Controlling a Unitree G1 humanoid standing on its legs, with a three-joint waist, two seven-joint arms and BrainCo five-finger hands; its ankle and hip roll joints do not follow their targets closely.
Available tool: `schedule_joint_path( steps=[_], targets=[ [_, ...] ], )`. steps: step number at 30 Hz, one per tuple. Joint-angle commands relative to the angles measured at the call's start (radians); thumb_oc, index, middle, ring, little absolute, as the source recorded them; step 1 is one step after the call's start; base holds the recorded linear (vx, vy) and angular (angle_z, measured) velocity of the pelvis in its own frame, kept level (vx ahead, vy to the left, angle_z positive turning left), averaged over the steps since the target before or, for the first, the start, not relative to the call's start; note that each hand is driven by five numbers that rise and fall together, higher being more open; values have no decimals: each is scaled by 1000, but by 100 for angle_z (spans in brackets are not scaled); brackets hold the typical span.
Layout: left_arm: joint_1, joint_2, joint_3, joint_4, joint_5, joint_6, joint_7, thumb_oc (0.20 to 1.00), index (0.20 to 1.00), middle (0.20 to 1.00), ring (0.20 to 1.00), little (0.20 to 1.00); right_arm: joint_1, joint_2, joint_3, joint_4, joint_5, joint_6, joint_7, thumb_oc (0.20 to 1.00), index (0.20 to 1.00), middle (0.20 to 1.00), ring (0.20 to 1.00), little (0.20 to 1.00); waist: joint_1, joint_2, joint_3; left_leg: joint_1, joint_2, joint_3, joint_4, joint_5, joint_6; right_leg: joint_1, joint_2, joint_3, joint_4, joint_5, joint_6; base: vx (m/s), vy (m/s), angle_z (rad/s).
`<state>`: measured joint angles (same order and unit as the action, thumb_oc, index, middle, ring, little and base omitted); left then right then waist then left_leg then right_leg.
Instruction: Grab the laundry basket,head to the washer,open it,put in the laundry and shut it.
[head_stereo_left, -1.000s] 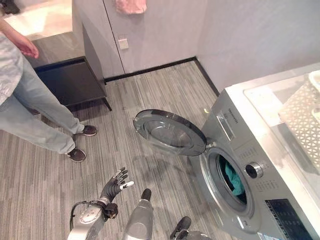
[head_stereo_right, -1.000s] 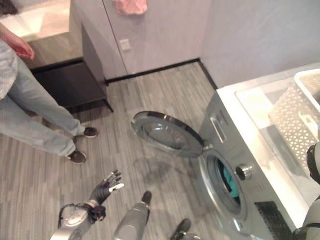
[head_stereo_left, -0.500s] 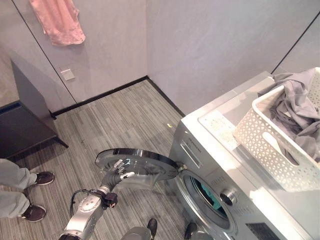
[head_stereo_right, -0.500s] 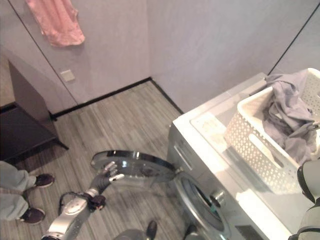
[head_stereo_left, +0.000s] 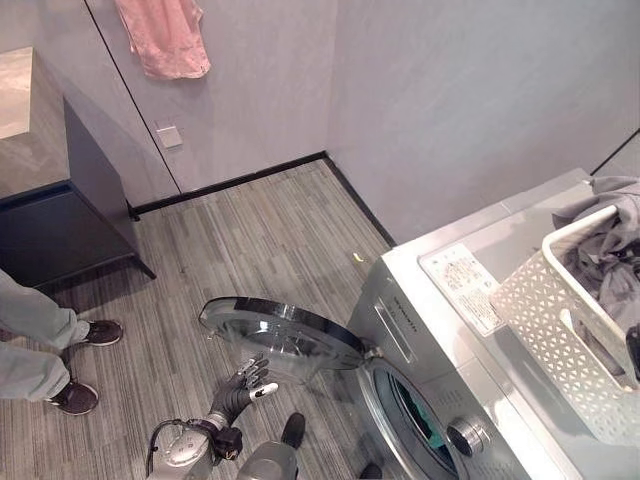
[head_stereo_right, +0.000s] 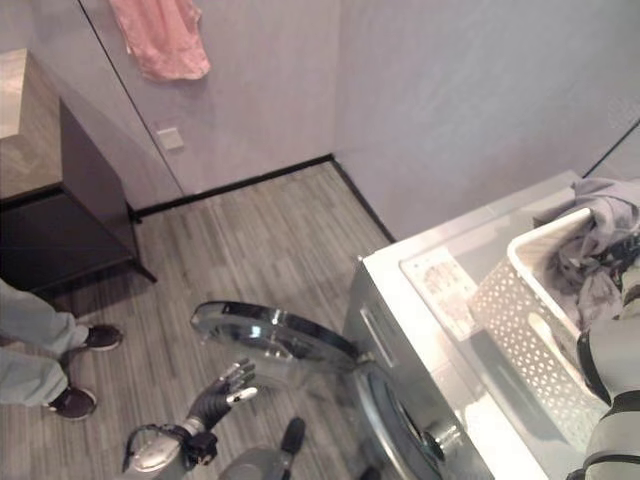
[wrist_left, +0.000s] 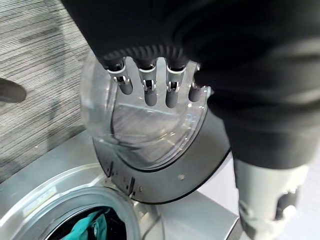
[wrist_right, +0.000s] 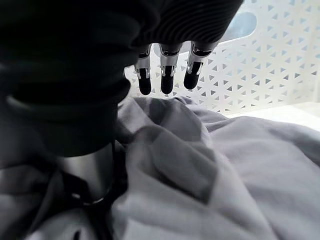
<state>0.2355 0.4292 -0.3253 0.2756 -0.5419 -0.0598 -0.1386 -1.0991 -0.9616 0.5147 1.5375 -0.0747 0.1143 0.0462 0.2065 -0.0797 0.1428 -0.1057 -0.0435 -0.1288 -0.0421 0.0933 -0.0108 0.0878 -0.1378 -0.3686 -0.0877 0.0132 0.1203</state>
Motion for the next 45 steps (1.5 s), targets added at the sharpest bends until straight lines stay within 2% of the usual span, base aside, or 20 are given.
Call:
schedule_joint_path(
  steps=[1, 4, 7, 10, 12, 14, 15, 18, 19, 20, 26, 30, 32, 34, 36, 40, 45],
  targets=[
    [9, 24, 12, -65, 12, -30, -3, 1000, 1000, 1000, 1000, 1000, -126, -35, 120, -39, -36, -37, -5, 1000, 1000, 1000, 1000, 1000, 21, -38, 5, 19, 34, 16, 45, -145, 5, 0, -7, -17, 32, -59, -14, 0, 0, 0],
    [6, 25, 12, -72, 16, -31, 1, 1000, 1000, 1000, 1000, 1000, -109, -13, 126, -43, -53, -35, 0, 1000, 1000, 1000, 1000, 1000, 25, -43, 5, 28, 39, 14, 39, -145, 5, 5, -3, -9, 33, -64, -17, -4, -11, -1],
    [1, 28, 6, -88, 17, -37, -7, 1000, 1000, 1000, 1000, 1000, -53, -24, 94, -36, -43, -38, 13, 1000, 1000, 1000, 1000, 1000, 44, -34, 16, 17, 40, -4, 25, -127, -3, -1, 1, -28, 33, -72, -21, -21, -46, 4],
    [-4, 30, -4, -98, 11, -48, -11, 1000, 1000, 1000, 1000, 1000, 22, -41, 50, -40, -4, -40, 34, 1000, 1000, 1000, 1000, 1000, 69, -9, 41, -16, 39, -28, 14, -103, -13, -21, 2, -58, 34, -78, -28, -44, -65, 30],
    [-2, 31, -3, -104, 5, -51, -12, 1000, 1000, 1000, 1000, 1000, 54, -53, 28, -42, 22, -42, 45, 1000, 1000, 1000, 1000, 1000, 83, 7, 54, -16, 46, -38, 2, -111, -24, -25, 9, -56, 33, -99, -29, 4, -80, 24],
    [-4, 30, -11, -110, -5, -52, -19, 1000, 1000, 1000, 1000, 1000, 106, -72, -14, -38, 63, -34, 78, 1000, 1000, 1000, 1000, 1000, 94, 36, 72, -48, 45, -52, -15, -86, -30, -50, 7, -76, 27, -98, -30, -87, -32, 11],
    [-6, 26, -21, -113, -8, -50, -26, 1000, 1000, 1000, 1000, 1000, 139, -78, -24, -41, 73, -31, 108, 1000, 1000, 1000, 1000, 1000, 96, 51, 78, -60, 45, -54, -26, -74, -34, -60, 7, -84, 22, -98, -30, -64, -18, 16],
    [-11, 16, -30, -106, -4, -48, -27, 1000, 1000, 1000, 1000, 1000, 184, -69, -39, -57, 100, -31, 137, 1000, 1000, 1000, 1000, 1000, 93, 65, 84, -69, 45, -55, -34, -65, -35, -65, 8, -89, 16, -101, -33, -12, -7, 13],
    [-11, 13, -32, -104, -1, -48, -26, 1000, 1000, 1000, 1000, 1000, 198, -64, -46, -62, 111, -30, 139, 423, 423, 423, 423, 423, 90, 66, 85, -70, 45, -54, -34, -64, -36, -65, 9, -91, 16, -102, -34, 2, -1, 4],
    [-13, 11, -33, -101, -2, -47, -26, 1000, 1000, 1000, 1000, 1000, 208, -54, -58, -65, 122, -31, 134, 200, 200, 200, 200, 200, 88, 67, 86, -70, 45, -54, -35, -64, -35, -65, 9, -91, 16, -103, -34, 0, 0, 0],
    [-21, -1, -35, -89, 3, -45, -6, 1000, 1000, 1000, 1000, 1000, 228, -10, -89, -64, 160, -36, 106, 200, 200, 200, 200, 200, 77, 60, 86, -59, 46, -47, -36, -71, -30, -60, 10, -83, 17, -104, -35, 0, 0, 0],
    [-30, 3, -21, -66, 16, -46, 14, 1000, 1000, 1000, 1000, 1000, 199, -27, -109, -72, 199, -45, 53, 200, 200, 200, 200, 200, 54, 31, 76, -29, 53, -31, -37, -88, -26, -40, 12, -67, 13, -102, -32, 24, 18, -10],
    [-40, 10, -7, -55, 22, -46, 24, 1000, 1000, 1000, 1000, 1000, 157, -66, -125, -87, 250, -52, 17, 200, 200, 200, 200, 200, 37, 6, 65, -26, 51, -18, -31, -79, -17, -36, 7, -73, 14, -80, -30, -29, 88, -12],
    [-51, 17, 21, -42, 36, -55, 46, 1000, 1000, 1000, 1000, 1000, 64, -143, -127, -168, 354, -74, -47, 200, 200, 200, 200, 200, -4, -41, 36, 7, 59, 4, -30, -101, -15, -14, 9, -48, 14, -73, -26, 23, 101, -1],
    [-58, 18, 41, -37, 38, -57, 61, 1000, 1000, 1000, 1000, 1000, -1, -187, -131, -202, 406, -90, -96, 200, 200, 200, 200, 200, -25, -62, 21, 27, 62, 16, -28, -115, -13, -7, 11, -32, 17, -70, -23, 29, 67, -22],
    [-46, 23, 82, -48, 42, -57, 80, 1000, 1000, 1000, 1000, 1000, -70, -282, -199, -334, 533, -142, -201, 200, 200, 200, 200, 200, -70, -92, -35, 66, 67, 29, -28, -137, -9, 11, 13, -10, 25, -64, -17, 29, 65, -13],
    [-39, 48, 110, -84, 53, -58, 95, 1000, 1000, 1000, 1000, 1000, -144, -314, -199, -449, 548, -168, -286, 200, 200, 200, 200, 200, -95, -98, -67, 93, 67, 50, -35, -144, -3, 12, 10, 15, 30, -51, -9, 0, 77, -18]
  ],
)
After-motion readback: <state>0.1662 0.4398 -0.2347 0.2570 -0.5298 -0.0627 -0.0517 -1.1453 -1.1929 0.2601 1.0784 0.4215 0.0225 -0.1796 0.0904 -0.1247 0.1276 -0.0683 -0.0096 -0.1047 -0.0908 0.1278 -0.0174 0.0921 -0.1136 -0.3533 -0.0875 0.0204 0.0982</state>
